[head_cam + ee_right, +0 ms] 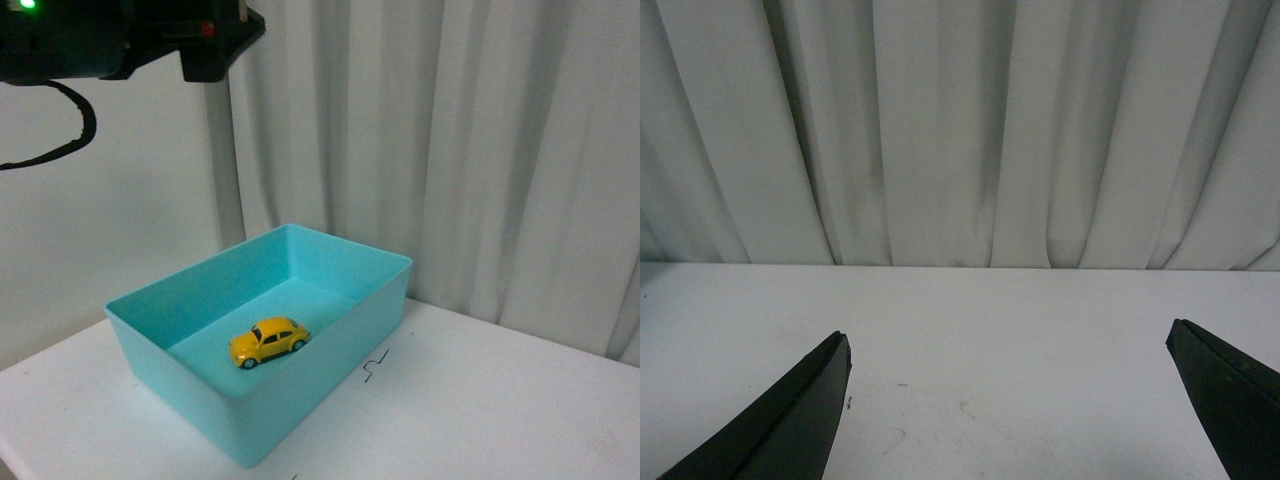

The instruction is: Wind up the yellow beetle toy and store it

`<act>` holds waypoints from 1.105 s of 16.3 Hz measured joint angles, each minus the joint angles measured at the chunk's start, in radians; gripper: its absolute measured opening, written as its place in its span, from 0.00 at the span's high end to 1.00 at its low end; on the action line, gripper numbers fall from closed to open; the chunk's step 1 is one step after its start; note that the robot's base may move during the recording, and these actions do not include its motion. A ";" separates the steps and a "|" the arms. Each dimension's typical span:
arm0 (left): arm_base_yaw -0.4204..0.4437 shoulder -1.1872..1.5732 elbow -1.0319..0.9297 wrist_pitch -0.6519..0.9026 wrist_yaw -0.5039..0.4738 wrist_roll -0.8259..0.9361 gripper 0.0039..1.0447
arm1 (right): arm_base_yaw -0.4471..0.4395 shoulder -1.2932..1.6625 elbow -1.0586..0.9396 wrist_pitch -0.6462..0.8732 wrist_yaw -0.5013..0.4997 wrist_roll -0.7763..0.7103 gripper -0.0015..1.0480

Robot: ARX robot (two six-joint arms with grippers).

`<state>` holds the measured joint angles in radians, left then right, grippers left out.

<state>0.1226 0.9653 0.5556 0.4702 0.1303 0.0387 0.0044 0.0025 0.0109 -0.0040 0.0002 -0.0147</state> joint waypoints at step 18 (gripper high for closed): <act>-0.121 -0.595 -0.546 -0.112 -0.131 -0.035 0.99 | 0.000 0.000 0.000 0.000 0.000 0.000 0.06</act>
<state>0.0013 0.3706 0.0097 0.3584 -0.0006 0.0032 0.0044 0.0025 0.0109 -0.0040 0.0002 -0.0147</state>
